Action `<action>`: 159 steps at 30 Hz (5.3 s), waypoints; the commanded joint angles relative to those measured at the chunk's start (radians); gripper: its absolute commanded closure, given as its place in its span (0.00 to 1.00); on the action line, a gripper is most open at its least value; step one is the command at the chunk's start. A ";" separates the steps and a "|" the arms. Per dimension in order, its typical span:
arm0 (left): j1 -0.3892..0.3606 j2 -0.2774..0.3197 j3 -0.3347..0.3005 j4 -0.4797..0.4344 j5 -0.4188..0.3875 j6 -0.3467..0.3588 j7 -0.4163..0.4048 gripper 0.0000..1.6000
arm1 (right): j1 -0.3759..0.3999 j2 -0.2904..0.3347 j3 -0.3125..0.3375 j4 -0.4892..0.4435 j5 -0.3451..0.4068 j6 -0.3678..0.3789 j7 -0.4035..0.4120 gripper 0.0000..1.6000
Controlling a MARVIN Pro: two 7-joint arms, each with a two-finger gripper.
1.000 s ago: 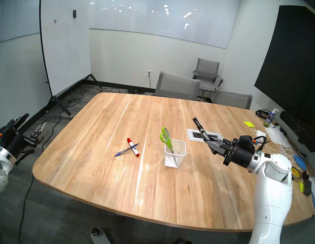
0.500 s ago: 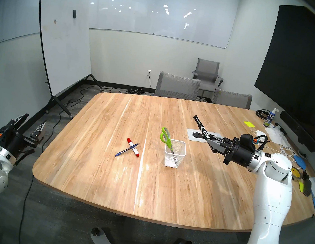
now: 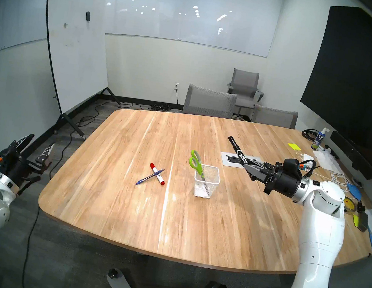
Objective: Place the pen, the marker, and the scissors into the pen holder
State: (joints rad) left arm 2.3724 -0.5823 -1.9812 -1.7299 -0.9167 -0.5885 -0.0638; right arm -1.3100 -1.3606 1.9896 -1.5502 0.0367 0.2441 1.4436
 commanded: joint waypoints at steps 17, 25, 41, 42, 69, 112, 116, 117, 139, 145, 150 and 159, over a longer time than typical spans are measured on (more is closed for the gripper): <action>0.001 -0.001 -0.016 -0.006 -0.002 -0.002 0.000 0.00 | 0.020 -0.007 0.004 -0.019 -0.002 -0.002 0.006 1.00; -0.019 0.001 0.039 -0.017 0.002 -0.017 -0.009 0.00 | 0.022 -0.010 0.006 -0.019 -0.005 -0.002 0.009 1.00; -0.146 0.066 0.192 -0.063 0.089 0.044 0.044 0.00 | 0.024 -0.015 0.011 -0.018 -0.013 -0.002 0.015 1.00; -0.162 0.077 0.206 -0.063 0.095 0.055 0.043 0.00 | 0.024 -0.016 0.011 -0.018 -0.013 -0.003 0.015 1.00; -0.432 0.047 0.475 -0.084 0.117 0.140 0.017 0.00 | 0.028 -0.024 0.019 -0.018 -0.024 -0.002 0.024 1.00; -0.831 -0.129 0.734 -0.085 0.250 0.363 -0.064 0.00 | 0.035 -0.037 0.032 -0.018 -0.043 -0.003 0.039 1.00; -0.876 -0.162 0.767 -0.077 0.270 0.391 -0.071 0.00 | 0.036 -0.039 0.033 -0.018 -0.045 -0.003 0.040 1.00; -0.891 -0.167 0.780 -0.073 0.272 0.395 -0.073 0.00 | 0.036 -0.039 0.033 -0.018 -0.045 -0.003 0.040 1.00; -1.029 -0.290 0.884 -0.006 0.328 0.466 -0.091 0.00 | 0.037 -0.043 0.037 -0.018 -0.050 -0.002 0.040 1.00; -1.061 -0.317 0.902 -0.003 0.339 0.486 -0.094 0.00 | 0.038 -0.043 0.037 -0.018 -0.051 -0.002 0.040 1.00; -1.093 -0.343 0.923 0.001 0.352 0.508 -0.095 0.00 | 0.038 -0.044 0.037 -0.018 -0.052 -0.002 0.040 1.00; -1.145 -0.395 0.967 0.026 0.381 0.543 -0.098 0.00 | 0.038 -0.045 0.038 -0.018 -0.053 -0.002 0.040 1.00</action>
State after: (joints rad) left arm 1.2924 -0.9228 -1.0248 -1.7104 -0.5446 -0.0523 -0.1637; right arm -1.2876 -1.4040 2.0304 -1.5508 -0.0241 0.2398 1.4843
